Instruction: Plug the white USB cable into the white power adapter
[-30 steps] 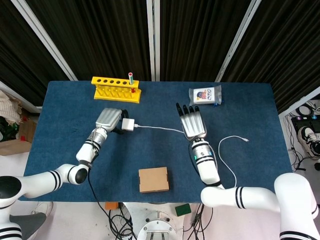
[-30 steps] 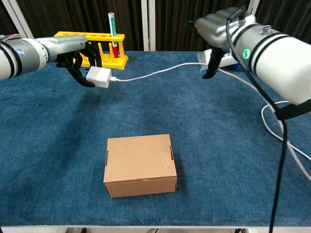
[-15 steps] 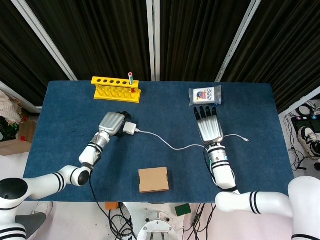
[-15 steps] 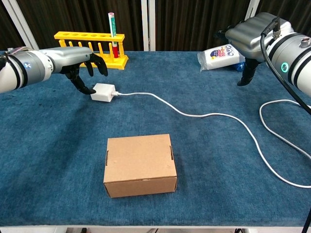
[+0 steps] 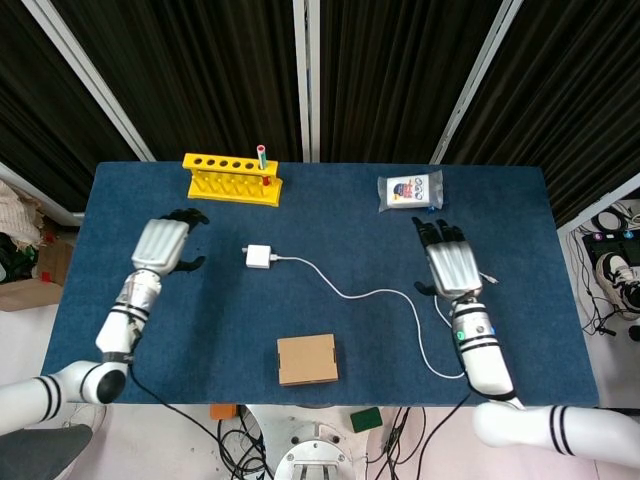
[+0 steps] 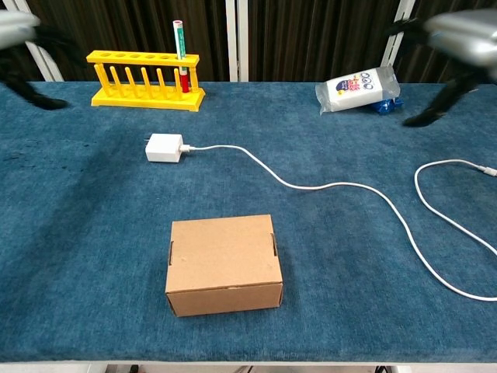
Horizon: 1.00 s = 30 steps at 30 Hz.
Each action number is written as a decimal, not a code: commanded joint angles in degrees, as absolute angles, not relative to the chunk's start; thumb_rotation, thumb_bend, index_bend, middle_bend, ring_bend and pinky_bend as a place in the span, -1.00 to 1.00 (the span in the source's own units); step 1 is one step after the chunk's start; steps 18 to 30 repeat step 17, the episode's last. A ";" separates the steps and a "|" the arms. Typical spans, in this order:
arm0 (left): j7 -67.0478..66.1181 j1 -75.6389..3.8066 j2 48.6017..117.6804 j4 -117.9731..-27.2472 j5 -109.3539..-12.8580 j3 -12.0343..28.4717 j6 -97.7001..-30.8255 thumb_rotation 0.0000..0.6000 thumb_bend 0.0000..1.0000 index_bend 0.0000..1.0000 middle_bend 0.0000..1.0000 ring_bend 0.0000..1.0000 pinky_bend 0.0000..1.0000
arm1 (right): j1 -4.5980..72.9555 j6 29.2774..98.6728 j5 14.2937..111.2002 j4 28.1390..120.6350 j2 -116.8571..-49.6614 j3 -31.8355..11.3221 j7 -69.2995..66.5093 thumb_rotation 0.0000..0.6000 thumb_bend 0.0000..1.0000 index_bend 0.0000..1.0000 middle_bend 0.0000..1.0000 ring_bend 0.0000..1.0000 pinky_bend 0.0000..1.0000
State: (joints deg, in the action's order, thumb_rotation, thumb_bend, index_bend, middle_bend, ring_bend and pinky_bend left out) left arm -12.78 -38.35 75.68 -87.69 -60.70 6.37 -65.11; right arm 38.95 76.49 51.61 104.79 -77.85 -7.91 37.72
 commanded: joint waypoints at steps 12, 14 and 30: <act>-9.04 -14.76 66.01 -91.81 -81.66 -6.64 -91.75 1.00 -0.62 -0.37 -0.56 -0.66 -0.54 | 13.46 91.18 79.47 103.19 -61.26 5.09 3.19 1.00 -0.71 -0.91 -0.65 -0.88 -0.77; -9.45 -12.63 66.45 -91.66 -82.94 -7.52 -93.67 1.00 -0.62 -0.37 -0.56 -0.66 -0.54 | 11.51 92.88 81.04 102.32 -61.82 5.70 2.03 1.00 -0.71 -0.91 -0.65 -0.88 -0.77; -9.94 -9.96 66.84 -91.82 -84.65 -8.34 -95.88 1.00 -0.62 -0.37 -0.56 -0.66 -0.55 | 9.32 94.17 82.73 101.57 -62.57 6.21 1.04 1.00 -0.71 -0.91 -0.65 -0.88 -0.78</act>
